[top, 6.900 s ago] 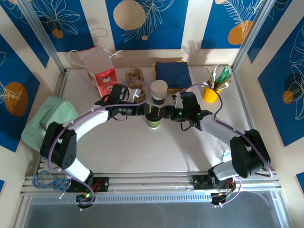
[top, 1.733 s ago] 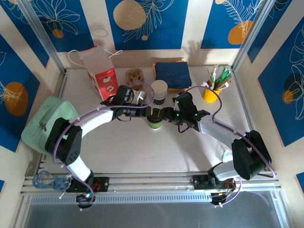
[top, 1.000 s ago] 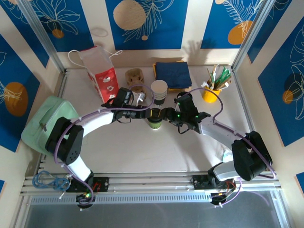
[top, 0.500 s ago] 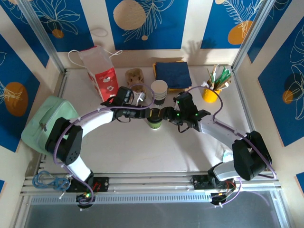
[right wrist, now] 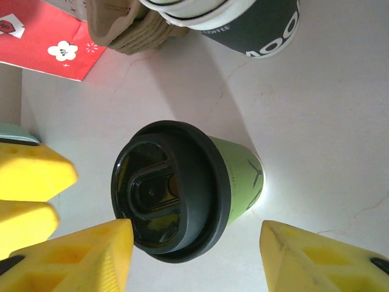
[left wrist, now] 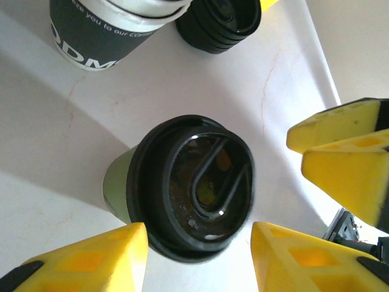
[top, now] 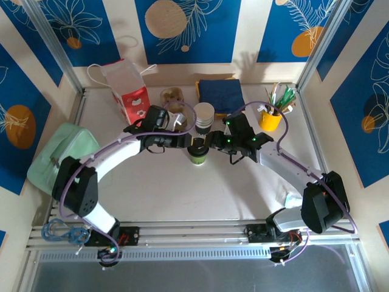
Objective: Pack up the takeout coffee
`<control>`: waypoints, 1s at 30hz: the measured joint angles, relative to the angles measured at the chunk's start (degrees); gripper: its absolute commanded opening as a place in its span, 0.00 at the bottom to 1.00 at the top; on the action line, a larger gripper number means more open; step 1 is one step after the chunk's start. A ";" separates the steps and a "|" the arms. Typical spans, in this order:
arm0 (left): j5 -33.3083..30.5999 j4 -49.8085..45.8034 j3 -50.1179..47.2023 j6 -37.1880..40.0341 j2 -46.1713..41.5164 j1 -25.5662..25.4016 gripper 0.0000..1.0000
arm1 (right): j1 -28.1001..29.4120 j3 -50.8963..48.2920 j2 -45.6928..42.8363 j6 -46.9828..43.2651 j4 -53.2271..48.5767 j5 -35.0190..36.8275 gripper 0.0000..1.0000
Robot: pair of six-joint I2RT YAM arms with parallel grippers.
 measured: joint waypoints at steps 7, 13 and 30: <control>-7.15 -4.76 -1.79 -0.02 -12.33 0.61 0.63 | 5.57 8.37 0.04 -3.08 -7.45 6.51 0.67; -16.06 -9.27 -7.69 -0.17 -25.31 1.42 0.73 | 10.21 14.93 2.62 -4.42 -12.96 13.14 0.74; -30.53 -18.51 -14.16 0.02 -41.29 2.03 0.82 | 17.49 29.44 18.60 -4.76 -28.52 25.73 0.94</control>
